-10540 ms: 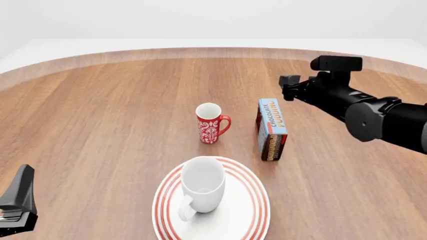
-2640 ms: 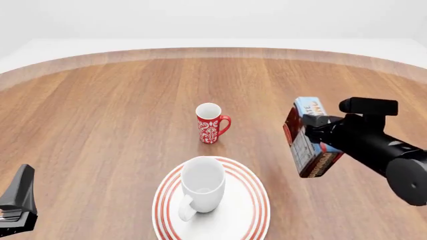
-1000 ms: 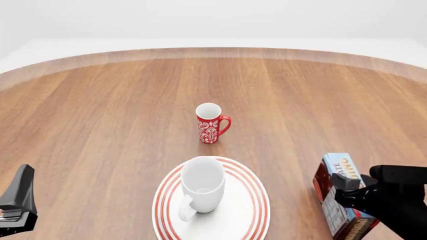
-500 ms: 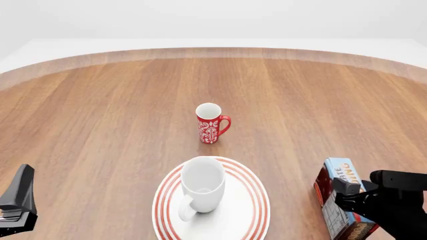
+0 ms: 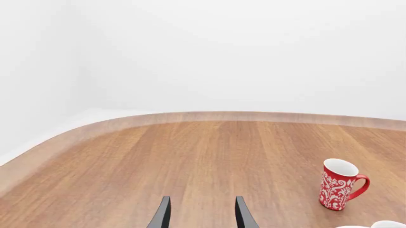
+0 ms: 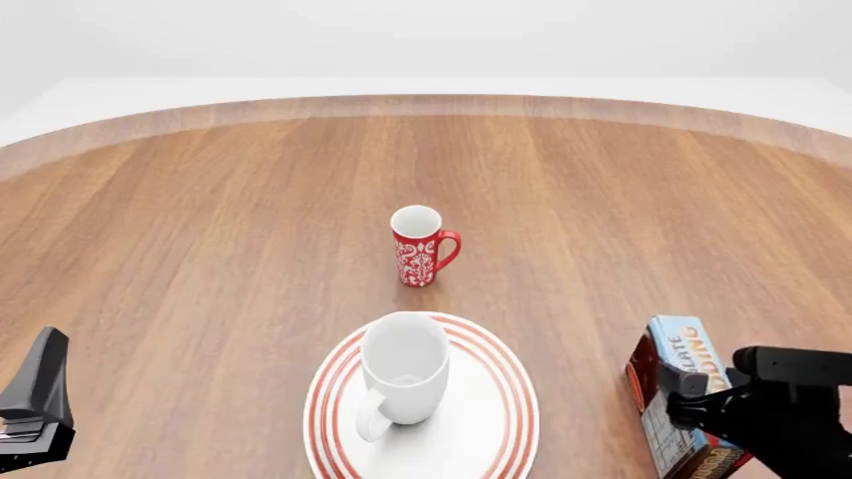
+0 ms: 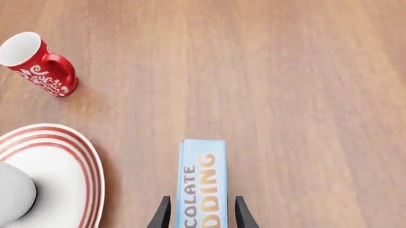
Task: Pick up the white mug and put it on the plate, and put the chocolate pudding to the right of the plate.
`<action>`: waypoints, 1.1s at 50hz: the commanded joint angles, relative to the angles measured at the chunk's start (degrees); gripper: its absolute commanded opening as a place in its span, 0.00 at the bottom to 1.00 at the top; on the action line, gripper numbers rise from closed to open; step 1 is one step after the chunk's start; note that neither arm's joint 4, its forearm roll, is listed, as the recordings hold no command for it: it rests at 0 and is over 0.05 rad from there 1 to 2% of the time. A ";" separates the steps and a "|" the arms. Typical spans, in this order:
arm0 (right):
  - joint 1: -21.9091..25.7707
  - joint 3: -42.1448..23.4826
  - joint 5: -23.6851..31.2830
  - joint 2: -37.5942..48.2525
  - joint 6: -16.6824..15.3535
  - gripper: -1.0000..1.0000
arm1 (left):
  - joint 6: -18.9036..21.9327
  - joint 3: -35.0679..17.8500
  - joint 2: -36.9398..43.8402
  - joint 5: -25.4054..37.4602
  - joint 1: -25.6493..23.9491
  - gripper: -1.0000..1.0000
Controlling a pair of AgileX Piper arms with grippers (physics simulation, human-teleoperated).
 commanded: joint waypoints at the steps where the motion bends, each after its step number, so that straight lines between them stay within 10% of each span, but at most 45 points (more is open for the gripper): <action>1: 0.25 -1.64 3.83 -3.03 0.57 1.00 | 0.06 0.01 0.00 -0.02 -0.01 1.00; 32: -2.44 -19.17 21.94 -19.55 3.73 1.00 | 0.04 0.05 0.00 -0.05 -0.01 1.00; 55: -5.73 -24.13 22.36 -37.00 -6.32 1.00 | 0.07 0.05 0.00 -0.07 0.06 1.00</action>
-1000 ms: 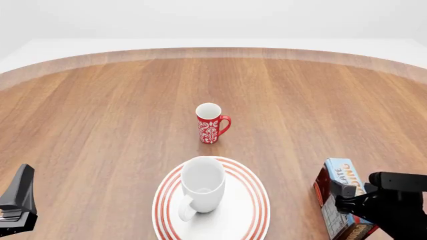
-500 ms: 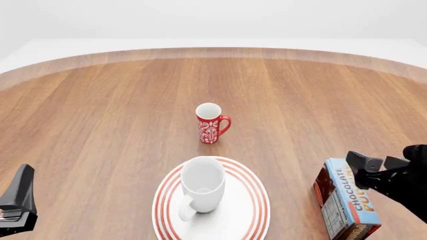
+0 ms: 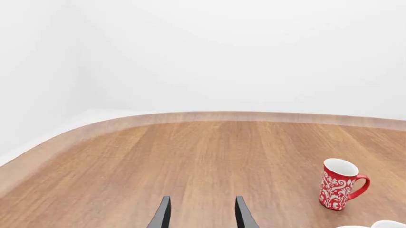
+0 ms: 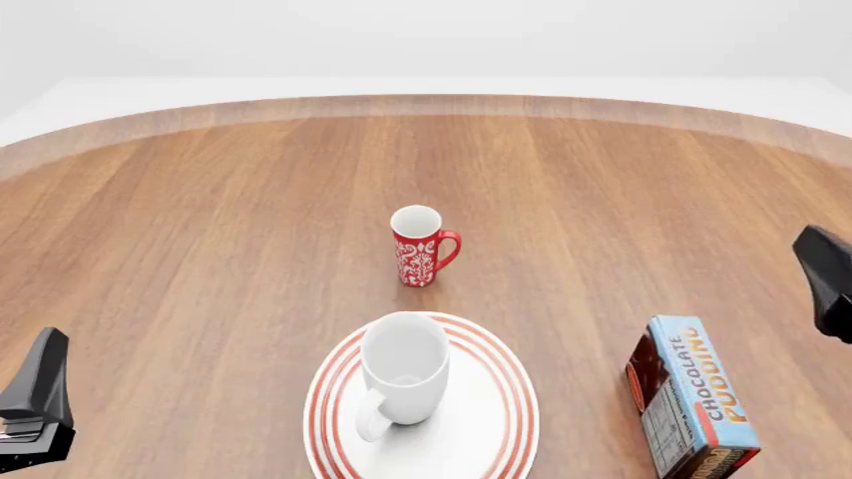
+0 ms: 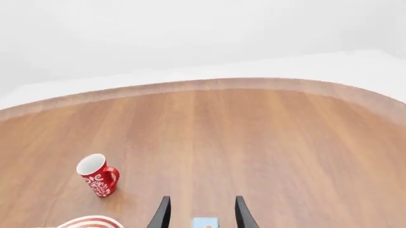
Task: Pick up the white mug and put it on the plate, and put the chocolate pudding to the right of the plate.
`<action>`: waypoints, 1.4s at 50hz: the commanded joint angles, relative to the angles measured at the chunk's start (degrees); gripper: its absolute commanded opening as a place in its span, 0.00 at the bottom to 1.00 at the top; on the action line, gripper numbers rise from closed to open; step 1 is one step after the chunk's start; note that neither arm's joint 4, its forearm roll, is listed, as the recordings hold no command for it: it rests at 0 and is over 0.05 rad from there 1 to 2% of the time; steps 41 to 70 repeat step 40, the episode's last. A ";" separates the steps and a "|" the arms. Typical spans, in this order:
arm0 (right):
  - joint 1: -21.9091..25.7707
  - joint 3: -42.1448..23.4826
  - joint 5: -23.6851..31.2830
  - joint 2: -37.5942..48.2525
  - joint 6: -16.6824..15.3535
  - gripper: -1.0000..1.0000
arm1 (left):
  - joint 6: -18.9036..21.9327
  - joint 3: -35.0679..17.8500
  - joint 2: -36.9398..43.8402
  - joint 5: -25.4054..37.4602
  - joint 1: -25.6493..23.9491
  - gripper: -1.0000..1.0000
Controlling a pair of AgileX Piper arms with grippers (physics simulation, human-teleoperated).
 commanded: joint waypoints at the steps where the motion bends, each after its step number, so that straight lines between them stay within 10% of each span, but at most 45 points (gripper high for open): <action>1: -1.62 -1.91 0.16 -9.79 -5.26 1.00 | -0.01 0.00 0.00 -0.02 0.00 1.00; 15: -5.03 -1.06 -0.30 -21.77 -8.99 1.00 | 0.26 -0.15 0.00 0.06 0.13 1.00; 32: -15.73 -4.38 -11.44 -21.80 -1.74 1.00 | 1.34 -0.19 0.00 -0.05 -0.20 1.00; 40: -19.37 -2.01 -22.02 -21.80 -4.41 1.00 | 1.43 -0.21 0.00 -0.11 -0.41 1.00; 70: -19.37 -2.01 -22.02 -21.80 -4.41 1.00 | 1.43 -0.21 0.00 -0.11 -0.41 1.00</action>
